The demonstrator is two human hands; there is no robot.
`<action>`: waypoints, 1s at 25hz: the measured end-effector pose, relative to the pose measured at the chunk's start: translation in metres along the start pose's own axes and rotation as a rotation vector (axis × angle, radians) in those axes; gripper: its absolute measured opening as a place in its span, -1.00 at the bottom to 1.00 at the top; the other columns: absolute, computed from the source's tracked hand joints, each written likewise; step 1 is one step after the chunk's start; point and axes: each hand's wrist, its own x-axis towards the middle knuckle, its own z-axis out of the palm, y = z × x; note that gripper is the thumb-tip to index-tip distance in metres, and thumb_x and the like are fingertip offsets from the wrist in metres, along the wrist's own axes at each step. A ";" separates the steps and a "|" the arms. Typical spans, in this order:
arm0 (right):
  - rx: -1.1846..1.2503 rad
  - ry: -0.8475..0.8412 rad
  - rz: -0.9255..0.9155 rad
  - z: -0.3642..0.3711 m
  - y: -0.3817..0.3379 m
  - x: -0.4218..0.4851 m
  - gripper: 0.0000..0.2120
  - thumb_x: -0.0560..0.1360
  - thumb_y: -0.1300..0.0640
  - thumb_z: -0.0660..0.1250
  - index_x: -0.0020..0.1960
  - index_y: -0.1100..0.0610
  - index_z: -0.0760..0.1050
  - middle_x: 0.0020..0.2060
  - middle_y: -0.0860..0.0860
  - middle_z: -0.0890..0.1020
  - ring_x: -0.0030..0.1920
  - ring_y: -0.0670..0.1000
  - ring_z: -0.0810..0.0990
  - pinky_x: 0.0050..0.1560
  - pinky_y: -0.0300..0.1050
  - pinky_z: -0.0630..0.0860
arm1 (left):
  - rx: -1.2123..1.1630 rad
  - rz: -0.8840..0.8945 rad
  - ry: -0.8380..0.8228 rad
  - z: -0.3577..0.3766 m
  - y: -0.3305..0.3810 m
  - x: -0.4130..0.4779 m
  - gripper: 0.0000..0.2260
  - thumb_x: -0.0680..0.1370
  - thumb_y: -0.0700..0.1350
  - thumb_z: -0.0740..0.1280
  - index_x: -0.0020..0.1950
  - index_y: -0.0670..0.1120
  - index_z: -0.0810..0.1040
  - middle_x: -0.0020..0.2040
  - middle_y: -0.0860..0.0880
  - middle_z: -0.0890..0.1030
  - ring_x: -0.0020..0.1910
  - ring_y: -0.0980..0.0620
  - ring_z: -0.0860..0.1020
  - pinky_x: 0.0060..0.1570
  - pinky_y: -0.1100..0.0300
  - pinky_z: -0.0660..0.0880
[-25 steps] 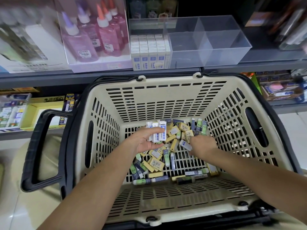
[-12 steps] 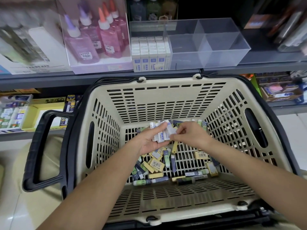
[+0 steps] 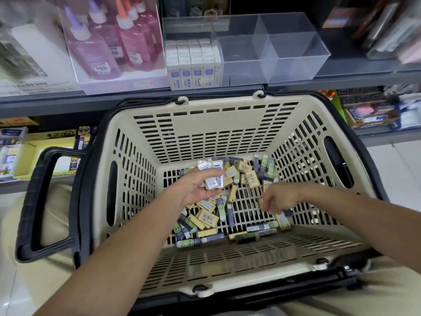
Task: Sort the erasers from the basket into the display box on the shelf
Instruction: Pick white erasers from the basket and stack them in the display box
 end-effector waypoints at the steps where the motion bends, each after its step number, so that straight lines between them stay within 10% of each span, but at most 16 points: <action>1: -0.022 -0.074 0.034 0.006 0.003 0.005 -0.71 0.49 0.28 0.31 0.20 0.17 0.52 0.09 0.05 0.57 -0.07 -0.01 0.56 0.02 -0.11 0.53 | 0.010 -0.002 -0.002 0.000 0.000 0.001 -0.77 0.39 -0.27 0.47 0.01 -0.15 0.55 -0.04 -0.14 0.62 -0.10 -0.08 0.61 -0.27 0.13 0.62; 9: -0.183 -0.150 0.066 0.043 -0.004 0.032 -0.39 0.45 0.11 0.40 0.41 0.22 0.25 0.32 0.11 0.40 0.27 0.13 0.43 0.16 -0.10 0.43 | 0.076 -0.018 -0.021 -0.006 -0.001 0.008 -0.88 0.37 -0.24 0.49 -0.15 -0.12 0.61 -0.13 -0.10 0.64 -0.15 -0.03 0.59 -0.07 0.08 0.57; 19: 0.161 -0.177 0.025 0.035 -0.006 0.027 -0.70 0.44 0.23 0.40 0.17 0.14 0.48 -0.12 -0.08 0.54 -0.08 -0.06 0.50 -0.15 -0.27 0.45 | 0.096 -0.026 -0.030 -0.009 0.000 0.009 -0.82 0.32 -0.23 0.53 -0.13 -0.12 0.62 -0.05 -0.12 0.62 -0.14 -0.03 0.59 -0.13 0.07 0.60; 25: -0.132 0.050 0.032 0.042 -0.011 0.031 -0.58 0.42 0.09 0.44 0.23 0.16 0.48 0.15 0.03 0.53 0.15 0.05 0.50 -0.02 -0.19 0.40 | 0.088 0.001 -0.016 -0.010 0.003 0.005 -0.82 0.37 -0.24 0.49 -0.07 -0.11 0.59 -0.13 -0.09 0.64 -0.18 -0.01 0.60 -0.18 0.10 0.60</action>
